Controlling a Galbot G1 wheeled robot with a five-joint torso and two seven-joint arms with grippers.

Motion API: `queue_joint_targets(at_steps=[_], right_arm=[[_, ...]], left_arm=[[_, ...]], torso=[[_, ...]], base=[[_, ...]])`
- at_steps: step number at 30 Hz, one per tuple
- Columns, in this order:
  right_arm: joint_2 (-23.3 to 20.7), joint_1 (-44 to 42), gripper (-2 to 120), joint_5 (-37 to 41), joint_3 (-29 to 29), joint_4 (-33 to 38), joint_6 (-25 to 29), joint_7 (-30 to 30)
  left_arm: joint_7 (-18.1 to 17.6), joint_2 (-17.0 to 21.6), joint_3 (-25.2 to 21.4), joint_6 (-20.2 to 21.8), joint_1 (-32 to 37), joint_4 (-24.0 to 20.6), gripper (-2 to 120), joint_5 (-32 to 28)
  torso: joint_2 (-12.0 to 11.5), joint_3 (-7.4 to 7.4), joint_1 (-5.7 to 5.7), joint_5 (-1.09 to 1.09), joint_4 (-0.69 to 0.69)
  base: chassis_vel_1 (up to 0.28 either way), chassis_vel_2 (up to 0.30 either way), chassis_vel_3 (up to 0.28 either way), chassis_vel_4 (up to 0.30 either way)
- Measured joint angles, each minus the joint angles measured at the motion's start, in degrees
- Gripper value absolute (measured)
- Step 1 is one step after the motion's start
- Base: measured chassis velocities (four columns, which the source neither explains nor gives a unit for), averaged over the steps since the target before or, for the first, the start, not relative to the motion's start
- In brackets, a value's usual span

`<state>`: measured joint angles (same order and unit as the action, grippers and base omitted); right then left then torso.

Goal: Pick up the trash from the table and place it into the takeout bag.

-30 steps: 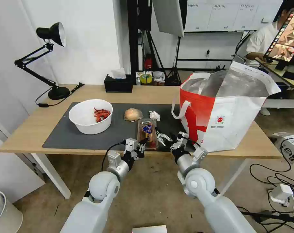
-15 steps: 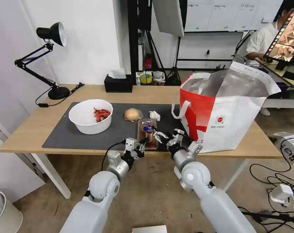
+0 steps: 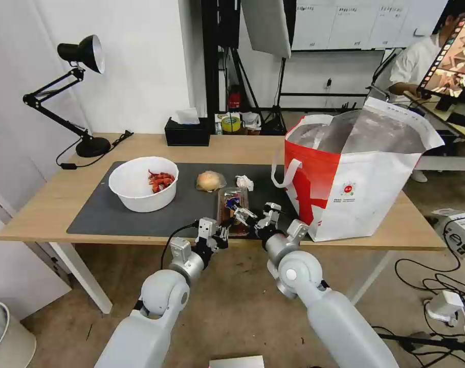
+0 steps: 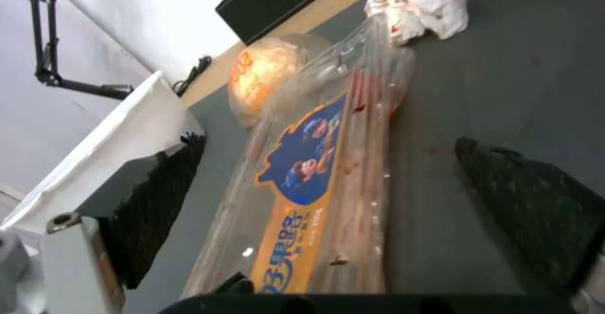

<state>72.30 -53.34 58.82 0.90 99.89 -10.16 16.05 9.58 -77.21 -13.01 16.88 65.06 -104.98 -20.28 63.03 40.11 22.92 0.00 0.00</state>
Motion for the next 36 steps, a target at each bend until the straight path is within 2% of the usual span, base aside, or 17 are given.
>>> queue_joint_targets(at_steps=[15,18,19,21,25,27,29,30,32,35,36], right_arm=[[0.75,0.84,97,-0.40,-0.49,-0.62,-1.29,1.95],[0.80,0.87,87,-0.49,-0.52,-0.62,-1.56,2.51],[0.80,0.87,87,-0.49,-0.52,-0.62,-1.56,2.51],[0.81,0.74,73,-0.67,-0.51,-0.50,-2.38,3.21],[0.77,0.54,64,-0.74,-0.52,-0.35,-2.60,3.32],[0.75,0.49,52,-0.77,-0.52,-0.20,-2.69,3.46],[0.75,0.50,49,-0.77,-0.53,-0.19,-2.70,3.49],[0.79,0.50,42,-0.77,-0.53,-0.15,-2.71,3.61],[0.82,0.50,40,-0.77,-0.53,-0.14,-2.71,3.65],[1.07,0.28,22,-0.81,-0.45,-0.09,-2.71,3.90],[1.07,0.28,22,-0.81,-0.45,-0.09,-2.71,3.90]], left_arm=[[0.01,-0.07,0.50,-0.30,-0.35,0.72,0,-0.07],[0.01,-0.07,0.52,-0.48,-0.26,0.74,0,-0.07],[0.01,-0.07,0.52,-0.48,-0.26,0.74,0,-0.07],[0.01,0.05,0.57,-1.25,-0.12,0.84,0,-0.06],[0.01,0.13,0.57,-1.34,-0.09,0.82,0,-0.06],[0.01,0.16,0.56,-1.34,-0.08,0.71,0,-0.06],[0.01,0.16,0.55,-1.35,-0.08,0.67,0,-0.06],[0.01,0.15,0.52,-1.35,-0.05,0.62,0,-0.06],[0.01,0.15,0.50,-1.35,-0.03,0.60,0,-0.06],[0.01,0.22,0.27,-1.33,0.13,0.42,0,-0.06],[0.01,0.22,0.27,-1.33,0.13,0.42,0,-0.06]], torso=[[0.00,0.00,0.00,0.00,0.00],[0.00,0.00,0.00,0.00,0.00],[0.00,0.00,0.00,0.00,0.00],[0.00,0.00,0.00,0.00,0.00],[0.00,0.00,0.00,0.00,0.00],[0.00,0.00,0.00,0.00,0.00],[0.00,0.00,0.00,0.00,0.00],[0.00,0.00,0.00,0.00,-0.01],[-0.01,0.00,0.00,0.00,-0.01],[0.00,0.00,0.00,0.00,-0.01],[0.00,0.00,0.00,0.00,-0.01]], base=[[0.000,0.000,0.000,0.000],[0.000,0.000,0.000,0.000],[0.000,0.000,0.000,0.000],[0.000,0.000,0.000,0.000],[0.000,0.000,0.000,0.000],[0.000,0.000,0.000,0.000],[0.000,0.000,0.000,0.000],[0.000,0.000,0.000,0.000],[0.000,0.000,0.000,0.000],[0.000,0.000,0.000,0.000],[0.000,0.000,0.000,0.000]])
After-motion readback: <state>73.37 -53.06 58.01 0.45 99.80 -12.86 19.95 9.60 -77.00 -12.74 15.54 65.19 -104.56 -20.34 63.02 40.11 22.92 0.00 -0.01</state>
